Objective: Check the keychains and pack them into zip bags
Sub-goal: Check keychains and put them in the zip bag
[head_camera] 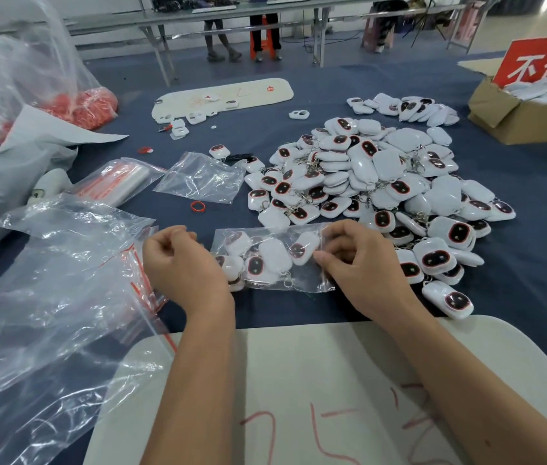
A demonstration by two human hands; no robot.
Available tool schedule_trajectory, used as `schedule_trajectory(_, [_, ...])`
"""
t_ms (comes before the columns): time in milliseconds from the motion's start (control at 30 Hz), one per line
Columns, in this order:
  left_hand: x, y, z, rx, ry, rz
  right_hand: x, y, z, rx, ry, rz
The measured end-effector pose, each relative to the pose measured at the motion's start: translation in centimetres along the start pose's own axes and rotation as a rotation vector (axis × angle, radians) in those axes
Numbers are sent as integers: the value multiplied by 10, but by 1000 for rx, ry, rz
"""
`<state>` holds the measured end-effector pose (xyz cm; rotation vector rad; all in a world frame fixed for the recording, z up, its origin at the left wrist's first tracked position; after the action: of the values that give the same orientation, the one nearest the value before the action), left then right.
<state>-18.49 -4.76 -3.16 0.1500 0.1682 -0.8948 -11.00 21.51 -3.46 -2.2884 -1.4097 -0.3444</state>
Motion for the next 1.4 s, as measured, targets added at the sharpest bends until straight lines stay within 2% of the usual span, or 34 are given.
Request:
schedule_trajectory(67, [-2, -7, -4, 20, -101, -50, -1, 0, -2, 11, -11, -27])
schedule_trajectory(133, [-11, -11, -6, 15, -227, -182, -5, 2, -5, 43, 28, -83])
schedule_trajectory(267, [-18, -13, -3, -88, -424, -347, -11, 7, -15, 107, 130, -150])
schedule_trajectory(533, [-17, -14, 8, -255, -707, -339, -10, 8, -17, 139, 174, -116])
schedule_trajectory(700, [-17, -13, 9, -297, -740, -340, -8, 7, -20, 190, 182, -102])
schedule_trajectory(767, [-24, -13, 3, -302, -758, -493, -8, 8, -18, 187, 174, -83])
schedule_trajectory(867, [-32, -7, -7, -218, -759, -826, -7, 7, -18, 174, 163, -66])
schedule_trajectory(900, [-32, -7, -8, -207, -757, -867, -7, 8, -19, 174, 152, -68])
schedule_trajectory(1033, [-28, -16, -5, -232, -741, -784, -7, 8, -21, 202, 119, -68])
schedule_trajectory(1267, [-25, -16, 2, -364, -665, -526, -3, 9, -17, 154, 68, -47])
schedule_trajectory(1333, [-26, -14, 6, -355, -632, -546, -2, 9, -17, 153, 68, -35])
schedule_trajectory(1400, [-28, -15, 3, -224, -566, -708, 0, 8, -15, 136, 56, -21])
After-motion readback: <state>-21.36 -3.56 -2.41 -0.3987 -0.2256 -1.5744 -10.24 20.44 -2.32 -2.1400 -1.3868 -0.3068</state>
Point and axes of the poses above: each hand's wrist, its own y-axis away from the middle knuckle, its own x-axis out of the back of the hand, z = x × y, the point moved 8 cm from there along -y, towards the middle knuckle, and after that the axes turned 1 degree about -y, right-handed, at the moved point
